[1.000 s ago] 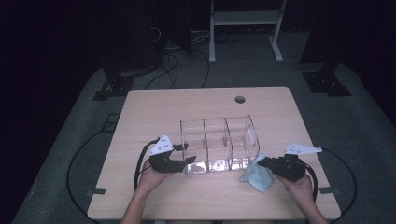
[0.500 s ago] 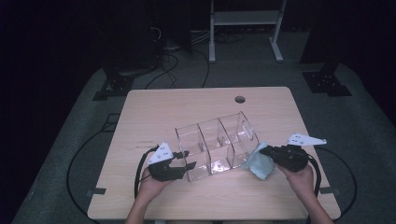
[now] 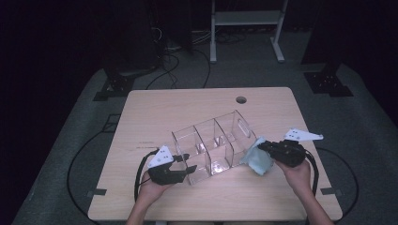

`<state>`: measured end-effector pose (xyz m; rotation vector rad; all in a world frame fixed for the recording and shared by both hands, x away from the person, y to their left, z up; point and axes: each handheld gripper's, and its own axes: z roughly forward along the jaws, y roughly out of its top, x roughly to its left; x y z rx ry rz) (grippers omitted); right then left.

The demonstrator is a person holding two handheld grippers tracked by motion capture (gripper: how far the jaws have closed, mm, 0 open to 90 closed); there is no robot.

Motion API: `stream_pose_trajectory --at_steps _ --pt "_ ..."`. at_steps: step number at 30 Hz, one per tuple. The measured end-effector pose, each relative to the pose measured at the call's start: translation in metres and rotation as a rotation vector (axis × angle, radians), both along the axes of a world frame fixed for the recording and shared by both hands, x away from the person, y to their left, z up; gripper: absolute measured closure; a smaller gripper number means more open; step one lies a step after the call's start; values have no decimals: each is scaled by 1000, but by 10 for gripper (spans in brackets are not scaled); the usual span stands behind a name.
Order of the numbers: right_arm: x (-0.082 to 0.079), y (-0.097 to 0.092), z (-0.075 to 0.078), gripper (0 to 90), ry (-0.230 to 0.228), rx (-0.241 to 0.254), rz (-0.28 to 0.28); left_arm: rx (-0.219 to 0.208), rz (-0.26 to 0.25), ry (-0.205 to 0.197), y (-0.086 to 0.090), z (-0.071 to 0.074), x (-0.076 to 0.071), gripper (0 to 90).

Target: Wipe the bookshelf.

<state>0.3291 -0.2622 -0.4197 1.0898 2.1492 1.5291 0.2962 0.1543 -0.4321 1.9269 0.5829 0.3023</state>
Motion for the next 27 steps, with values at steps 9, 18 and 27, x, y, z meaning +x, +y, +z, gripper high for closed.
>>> stream_pose_trajectory --at_steps 9,18,27 --pt "7 3 -28 825 69 -16 -4 9 8 -4 -2 0 -1 467" --pt "8 0 -11 825 12 -7 6 32 24 -9 -5 2 -3 465" --pt "9 1 -30 825 62 -16 3 43 41 -14 -6 2 -6 464"
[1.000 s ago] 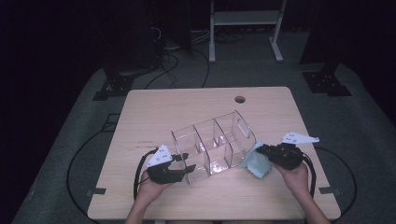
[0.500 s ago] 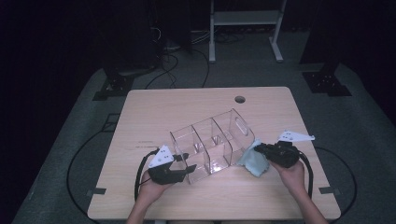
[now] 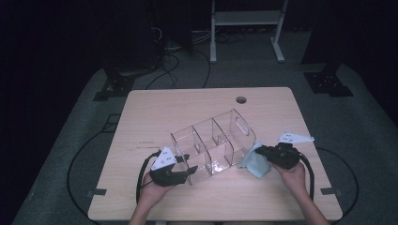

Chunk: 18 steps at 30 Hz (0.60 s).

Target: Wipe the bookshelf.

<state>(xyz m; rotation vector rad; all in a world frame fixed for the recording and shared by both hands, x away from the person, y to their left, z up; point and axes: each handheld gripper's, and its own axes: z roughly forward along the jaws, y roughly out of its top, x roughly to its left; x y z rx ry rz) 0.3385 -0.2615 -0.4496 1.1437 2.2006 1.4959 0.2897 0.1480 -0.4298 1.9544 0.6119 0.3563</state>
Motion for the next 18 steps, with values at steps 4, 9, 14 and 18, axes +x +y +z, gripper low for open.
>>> stream_pose_trajectory --at_steps 4,9,14,18 --pt "-3 0 24 825 -59 24 -1 3 2 -2 0 0 -2 464" --pt "0 6 39 825 -91 17 -6 0 7 -4 -1 0 -6 464" --pt "0 5 26 815 -73 52 -7 0 11 -5 -2 0 -8 465" --pt "-1 5 14 817 -55 39 -8 0 16 -8 -3 0 -9 465"
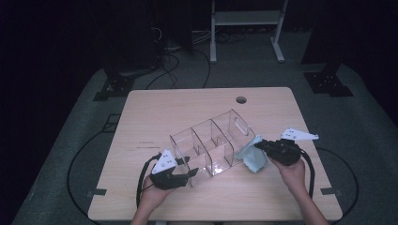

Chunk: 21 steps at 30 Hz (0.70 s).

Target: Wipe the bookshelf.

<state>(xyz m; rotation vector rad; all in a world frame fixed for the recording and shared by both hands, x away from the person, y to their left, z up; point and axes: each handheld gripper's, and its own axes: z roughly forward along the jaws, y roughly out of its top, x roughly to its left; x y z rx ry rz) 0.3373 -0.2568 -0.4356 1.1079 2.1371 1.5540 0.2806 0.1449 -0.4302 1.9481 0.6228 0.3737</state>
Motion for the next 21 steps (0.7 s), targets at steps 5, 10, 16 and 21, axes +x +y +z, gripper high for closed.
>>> stream_pose_trajectory --at_steps 5,10,16,21 --pt "4 1 -22 819 52 -23 -4 -4 0 2 -2 0 0 465" --pt "8 3 -36 823 89 -40 -10 -3 3 -3 -3 -1 -1 465" --pt "12 4 -49 824 148 -59 -12 -3 -1 -5 -4 -1 -2 465" --pt "10 4 -43 824 130 -49 -19 -4 -2 -7 -4 -2 -2 465"
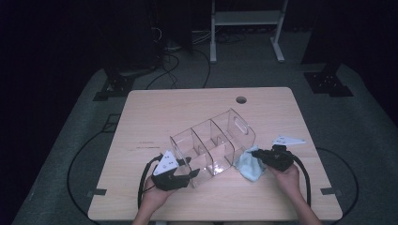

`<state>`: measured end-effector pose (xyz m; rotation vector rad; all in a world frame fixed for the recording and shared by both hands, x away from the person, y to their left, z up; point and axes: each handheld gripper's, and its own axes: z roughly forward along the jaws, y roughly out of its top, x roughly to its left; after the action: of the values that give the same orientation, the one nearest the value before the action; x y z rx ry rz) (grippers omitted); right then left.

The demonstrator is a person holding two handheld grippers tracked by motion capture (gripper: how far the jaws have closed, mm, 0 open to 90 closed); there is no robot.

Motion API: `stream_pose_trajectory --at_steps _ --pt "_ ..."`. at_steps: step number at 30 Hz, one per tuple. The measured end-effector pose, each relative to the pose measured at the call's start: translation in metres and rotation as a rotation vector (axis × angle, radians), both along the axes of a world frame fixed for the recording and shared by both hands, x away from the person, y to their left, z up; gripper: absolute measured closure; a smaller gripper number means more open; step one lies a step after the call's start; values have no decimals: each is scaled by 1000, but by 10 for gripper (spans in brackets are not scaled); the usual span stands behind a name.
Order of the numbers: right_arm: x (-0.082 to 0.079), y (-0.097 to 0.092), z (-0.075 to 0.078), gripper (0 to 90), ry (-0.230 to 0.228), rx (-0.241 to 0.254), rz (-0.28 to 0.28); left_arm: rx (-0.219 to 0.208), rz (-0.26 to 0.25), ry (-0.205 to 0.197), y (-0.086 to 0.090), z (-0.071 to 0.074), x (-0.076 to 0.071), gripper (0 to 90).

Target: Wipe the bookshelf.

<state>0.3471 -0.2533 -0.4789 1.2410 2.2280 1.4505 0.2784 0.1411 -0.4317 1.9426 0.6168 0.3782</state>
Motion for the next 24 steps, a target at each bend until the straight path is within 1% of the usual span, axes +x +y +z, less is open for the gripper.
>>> stream_pose_trajectory --at_steps 1,4,9,12,13,15,17,20,22,23,24 --pt "0 0 2 825 -11 4 -2 0 0 0 0 0 0 465" --pt "0 -1 1 825 -9 8 0 1 -2 1 0 0 0 465" --pt "4 1 -9 825 37 -17 4 2 -2 -2 0 0 0 464" --pt "5 2 -11 824 46 -26 4 4 -3 -5 0 0 0 465" --pt "4 2 -10 825 41 -28 2 4 -3 -5 0 0 0 464" --pt "2 1 -5 824 14 -20 -2 4 -3 -4 0 0 0 464" --pt "1 1 -3 825 10 -16 -1 4 -4 -6 0 0 0 465" --pt "3 2 -8 824 28 -21 -1 4 -5 -6 0 0 0 465" --pt "4 1 -11 824 42 -10 -1 4 -4 -7 0 0 -1 465" --pt "4 1 -11 825 40 -10 -1 4 -4 -6 -1 0 -1 465" --pt "3 1 -9 825 28 -14 -2 5 -3 -6 -1 0 -1 465"
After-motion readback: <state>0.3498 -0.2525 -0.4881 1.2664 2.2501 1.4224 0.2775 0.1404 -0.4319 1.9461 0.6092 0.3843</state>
